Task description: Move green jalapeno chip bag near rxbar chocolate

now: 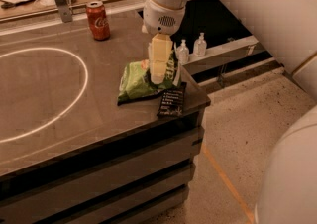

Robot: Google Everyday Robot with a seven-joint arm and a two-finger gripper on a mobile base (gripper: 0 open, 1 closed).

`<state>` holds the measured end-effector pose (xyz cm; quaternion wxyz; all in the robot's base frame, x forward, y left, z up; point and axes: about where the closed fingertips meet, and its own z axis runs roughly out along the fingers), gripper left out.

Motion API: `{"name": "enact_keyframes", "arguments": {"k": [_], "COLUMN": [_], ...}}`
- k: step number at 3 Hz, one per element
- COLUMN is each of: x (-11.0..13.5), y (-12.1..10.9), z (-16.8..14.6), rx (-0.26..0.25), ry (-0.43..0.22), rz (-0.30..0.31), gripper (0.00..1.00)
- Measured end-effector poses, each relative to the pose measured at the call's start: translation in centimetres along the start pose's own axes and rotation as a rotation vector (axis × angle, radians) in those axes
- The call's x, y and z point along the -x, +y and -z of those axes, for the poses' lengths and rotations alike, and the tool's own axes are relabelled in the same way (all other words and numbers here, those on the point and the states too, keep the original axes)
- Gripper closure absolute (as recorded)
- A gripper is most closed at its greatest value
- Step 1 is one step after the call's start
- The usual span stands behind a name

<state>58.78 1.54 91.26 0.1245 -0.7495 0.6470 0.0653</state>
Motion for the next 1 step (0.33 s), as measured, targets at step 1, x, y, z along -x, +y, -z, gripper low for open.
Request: {"name": "enact_keyframes", "arguments": {"k": [1], "x": [0.00], "y": [0.00], "z": [0.00], "rx": [0.000], "ry": [0.000], "rz": [0.000], "gripper": [0.00]}}
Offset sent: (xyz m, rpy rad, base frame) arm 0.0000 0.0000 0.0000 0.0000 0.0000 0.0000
